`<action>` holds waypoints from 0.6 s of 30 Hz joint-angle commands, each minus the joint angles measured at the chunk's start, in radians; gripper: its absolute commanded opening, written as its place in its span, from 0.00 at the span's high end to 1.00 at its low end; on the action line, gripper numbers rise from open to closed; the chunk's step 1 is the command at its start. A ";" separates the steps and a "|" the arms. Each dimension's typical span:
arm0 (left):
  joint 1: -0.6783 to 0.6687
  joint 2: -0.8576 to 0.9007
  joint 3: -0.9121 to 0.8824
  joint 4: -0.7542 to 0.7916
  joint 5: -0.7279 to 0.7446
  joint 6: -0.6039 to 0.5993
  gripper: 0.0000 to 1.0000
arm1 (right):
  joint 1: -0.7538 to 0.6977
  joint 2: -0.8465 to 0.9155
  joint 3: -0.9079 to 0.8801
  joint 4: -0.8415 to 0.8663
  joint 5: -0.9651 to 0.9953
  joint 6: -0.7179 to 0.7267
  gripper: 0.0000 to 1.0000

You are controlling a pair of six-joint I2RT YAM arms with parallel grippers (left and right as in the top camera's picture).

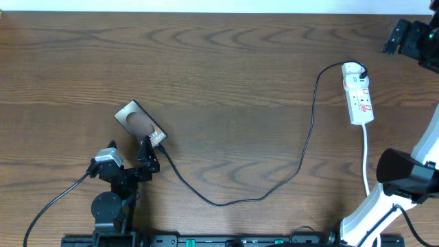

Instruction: Plug charger to phone and switch on socket

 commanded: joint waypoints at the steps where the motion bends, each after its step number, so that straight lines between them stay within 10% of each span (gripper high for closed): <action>1: -0.003 -0.006 -0.009 -0.047 0.010 0.013 0.05 | 0.002 -0.006 0.008 -0.002 0.010 0.010 0.01; 18: -0.003 -0.006 -0.009 -0.047 0.010 0.013 0.05 | 0.001 -0.006 0.008 -0.002 0.010 0.010 0.01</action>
